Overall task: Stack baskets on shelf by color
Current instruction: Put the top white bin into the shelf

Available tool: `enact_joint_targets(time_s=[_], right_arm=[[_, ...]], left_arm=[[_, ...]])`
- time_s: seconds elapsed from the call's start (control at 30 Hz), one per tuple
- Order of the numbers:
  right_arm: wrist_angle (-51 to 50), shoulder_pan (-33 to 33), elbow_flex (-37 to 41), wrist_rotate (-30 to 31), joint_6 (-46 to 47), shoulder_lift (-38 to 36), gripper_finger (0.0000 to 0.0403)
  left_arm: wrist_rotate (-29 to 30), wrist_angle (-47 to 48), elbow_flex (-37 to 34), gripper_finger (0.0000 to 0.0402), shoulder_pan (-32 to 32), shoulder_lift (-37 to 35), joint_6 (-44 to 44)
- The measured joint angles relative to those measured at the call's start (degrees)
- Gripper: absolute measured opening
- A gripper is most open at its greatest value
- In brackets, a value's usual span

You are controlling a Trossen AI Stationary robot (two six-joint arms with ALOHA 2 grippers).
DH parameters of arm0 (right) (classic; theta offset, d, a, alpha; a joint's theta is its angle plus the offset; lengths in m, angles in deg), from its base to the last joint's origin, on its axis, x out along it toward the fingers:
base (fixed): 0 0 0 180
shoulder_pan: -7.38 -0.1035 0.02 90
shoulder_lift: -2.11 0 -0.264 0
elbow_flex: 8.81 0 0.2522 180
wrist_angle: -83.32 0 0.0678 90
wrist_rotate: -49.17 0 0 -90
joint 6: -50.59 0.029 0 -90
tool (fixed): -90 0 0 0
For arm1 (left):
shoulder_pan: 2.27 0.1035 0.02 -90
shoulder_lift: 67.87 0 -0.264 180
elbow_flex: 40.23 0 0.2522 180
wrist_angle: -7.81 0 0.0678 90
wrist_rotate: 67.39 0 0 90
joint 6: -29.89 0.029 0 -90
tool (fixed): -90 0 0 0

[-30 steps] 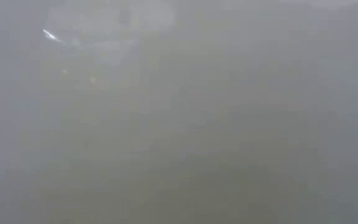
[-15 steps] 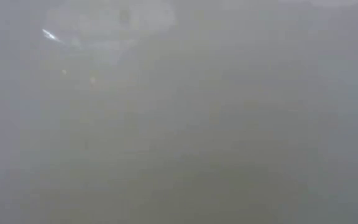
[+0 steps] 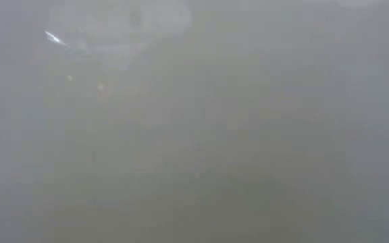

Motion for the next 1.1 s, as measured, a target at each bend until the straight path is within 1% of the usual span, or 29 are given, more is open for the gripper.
enact_joint_targets(time_s=[0.13,0.37,0.53,0.7,0.9,1.1], right_arm=[[2.0,0.5,0.0,-0.6,2.8,2.3,0.0],[0.3,0.5,-0.1,-0.5,3.4,7.1,0.0],[0.4,0.4,-0.2,-0.9,5.1,9.0,0.0],[0.6,0.4,-0.2,-3.1,5.1,8.7,0.0004],[0.3,0.3,-0.1,-3.7,5.1,6.2,0.0006],[-0.5,0.0,0.0,-4.0,6.7,5.2,0.0007]], left_arm=[[0.0,0.0,0.0,0.0145,0.0,0.0,0.1],[0.0,0.0,0.0,0.0145,0.0,0.0,0.3],[0.2,-0.3,0.0,0.0145,0.0,0.0,0.7],[0.5,-0.3,0.0,0.0145,0.0,0.0,0.7],[0.5,-1.2,0.0,0.0145,0.0,0.0,0.8],[0.6,-2.2,0.0,0.0145,0.0,0.0,0.8]])
